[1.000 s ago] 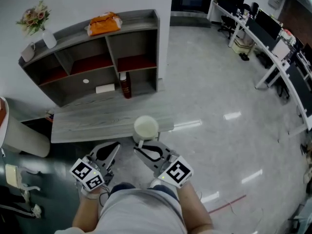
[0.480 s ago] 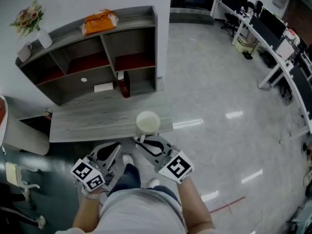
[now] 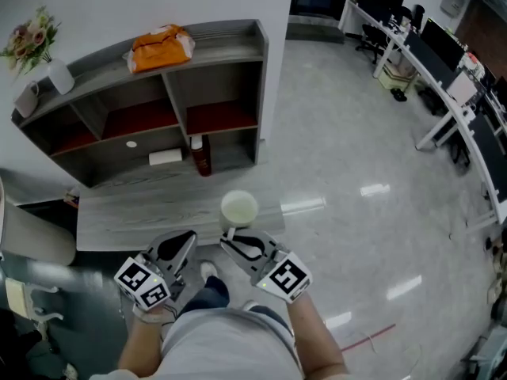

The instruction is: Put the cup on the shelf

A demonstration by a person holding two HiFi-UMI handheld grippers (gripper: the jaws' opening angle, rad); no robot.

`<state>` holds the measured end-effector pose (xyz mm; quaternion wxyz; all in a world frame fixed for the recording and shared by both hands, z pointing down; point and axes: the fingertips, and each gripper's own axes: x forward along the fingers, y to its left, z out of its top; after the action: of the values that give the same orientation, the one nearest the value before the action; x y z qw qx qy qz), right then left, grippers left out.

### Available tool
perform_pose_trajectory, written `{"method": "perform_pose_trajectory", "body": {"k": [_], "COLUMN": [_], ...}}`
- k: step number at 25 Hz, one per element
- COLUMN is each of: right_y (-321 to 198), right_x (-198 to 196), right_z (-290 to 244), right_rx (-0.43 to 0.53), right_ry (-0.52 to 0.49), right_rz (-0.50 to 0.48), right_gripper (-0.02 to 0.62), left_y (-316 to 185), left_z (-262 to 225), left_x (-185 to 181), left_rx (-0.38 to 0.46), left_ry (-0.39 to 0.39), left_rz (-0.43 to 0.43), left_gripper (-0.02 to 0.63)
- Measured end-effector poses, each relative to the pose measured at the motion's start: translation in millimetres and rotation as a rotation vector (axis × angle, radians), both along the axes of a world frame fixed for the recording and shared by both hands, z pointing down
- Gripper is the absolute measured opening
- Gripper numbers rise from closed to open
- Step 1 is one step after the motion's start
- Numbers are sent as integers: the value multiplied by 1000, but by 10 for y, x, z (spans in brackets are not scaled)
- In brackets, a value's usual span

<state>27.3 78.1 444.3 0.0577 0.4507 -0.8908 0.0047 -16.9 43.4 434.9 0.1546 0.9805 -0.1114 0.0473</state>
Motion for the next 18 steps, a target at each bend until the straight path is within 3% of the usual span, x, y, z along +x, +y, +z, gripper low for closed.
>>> {"method": "perform_pose_trajectory", "body": {"k": [18], "right_y": [-1967], "right_x": [100], "right_z": [-7], "right_rx": [9], "right_ry": [82], "right_rz": [20], "right_gripper": [40], "left_y": [-1775], "left_z": [11], "left_x": [-37], "left_rx": [10], "left_ry": [1], "left_rz": [81], "left_gripper": [17]}}
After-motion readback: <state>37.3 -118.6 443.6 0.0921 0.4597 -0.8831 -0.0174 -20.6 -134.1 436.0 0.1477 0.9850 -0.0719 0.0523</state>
